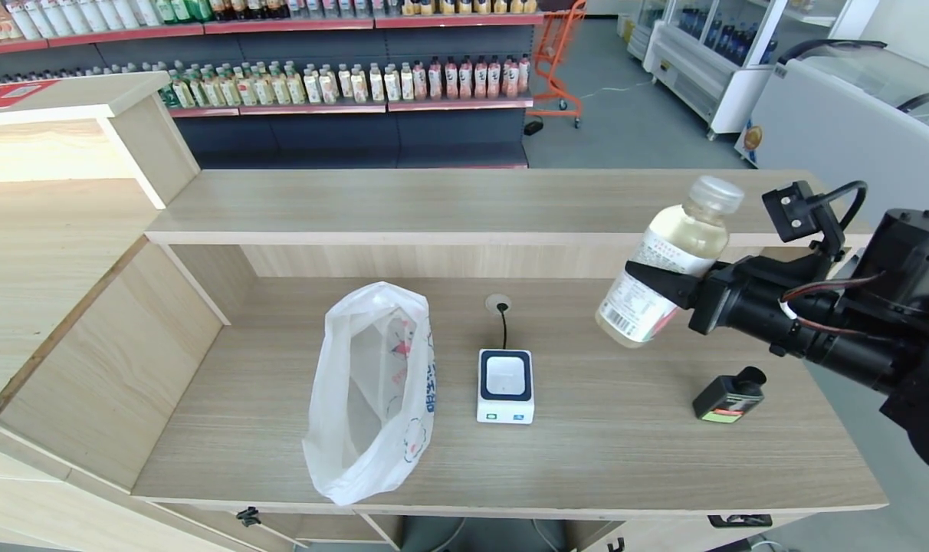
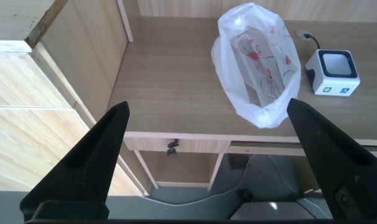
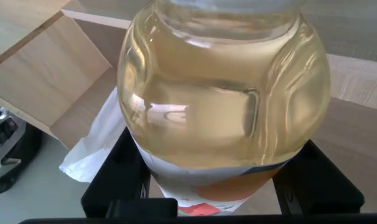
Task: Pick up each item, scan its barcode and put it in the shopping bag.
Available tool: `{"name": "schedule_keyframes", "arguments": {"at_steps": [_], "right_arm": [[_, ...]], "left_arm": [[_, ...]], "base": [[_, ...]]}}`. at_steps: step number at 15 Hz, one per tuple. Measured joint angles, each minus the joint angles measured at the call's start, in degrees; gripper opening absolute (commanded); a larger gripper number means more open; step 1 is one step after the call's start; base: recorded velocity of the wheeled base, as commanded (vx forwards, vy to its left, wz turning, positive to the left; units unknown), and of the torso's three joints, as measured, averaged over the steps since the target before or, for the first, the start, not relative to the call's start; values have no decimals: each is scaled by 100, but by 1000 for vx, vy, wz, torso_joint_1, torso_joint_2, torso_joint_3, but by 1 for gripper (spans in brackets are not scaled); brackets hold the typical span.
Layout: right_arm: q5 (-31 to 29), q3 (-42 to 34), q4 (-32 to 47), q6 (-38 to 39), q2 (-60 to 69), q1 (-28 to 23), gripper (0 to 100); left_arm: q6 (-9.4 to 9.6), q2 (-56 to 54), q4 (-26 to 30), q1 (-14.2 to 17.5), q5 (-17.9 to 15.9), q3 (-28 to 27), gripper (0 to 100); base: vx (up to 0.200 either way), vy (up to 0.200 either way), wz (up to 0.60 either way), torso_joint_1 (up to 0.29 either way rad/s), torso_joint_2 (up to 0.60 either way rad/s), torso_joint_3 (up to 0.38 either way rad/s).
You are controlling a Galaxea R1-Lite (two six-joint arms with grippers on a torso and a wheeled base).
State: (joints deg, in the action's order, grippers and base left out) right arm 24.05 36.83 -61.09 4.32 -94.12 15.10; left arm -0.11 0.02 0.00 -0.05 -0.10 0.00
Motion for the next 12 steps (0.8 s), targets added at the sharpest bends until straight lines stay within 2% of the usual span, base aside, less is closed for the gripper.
{"name": "schedule_keyframes", "arguments": {"at_steps": [1,6,12], "right_arm": [[-44,-119,16,4,57,-4,0],[-30,-196,-38,6,96,2,0],[-51,-180,-15,28,0,-12,0]], "left_arm": [[9,0,0,2,0,0,100],[18,0,2,2,2,0,100],[13,0,0,5,5,0,100]], "base": [[0,200,0,-22,2,-2],[0,0,0,0,0,0],[-200,0,0,0,6,6]]}}
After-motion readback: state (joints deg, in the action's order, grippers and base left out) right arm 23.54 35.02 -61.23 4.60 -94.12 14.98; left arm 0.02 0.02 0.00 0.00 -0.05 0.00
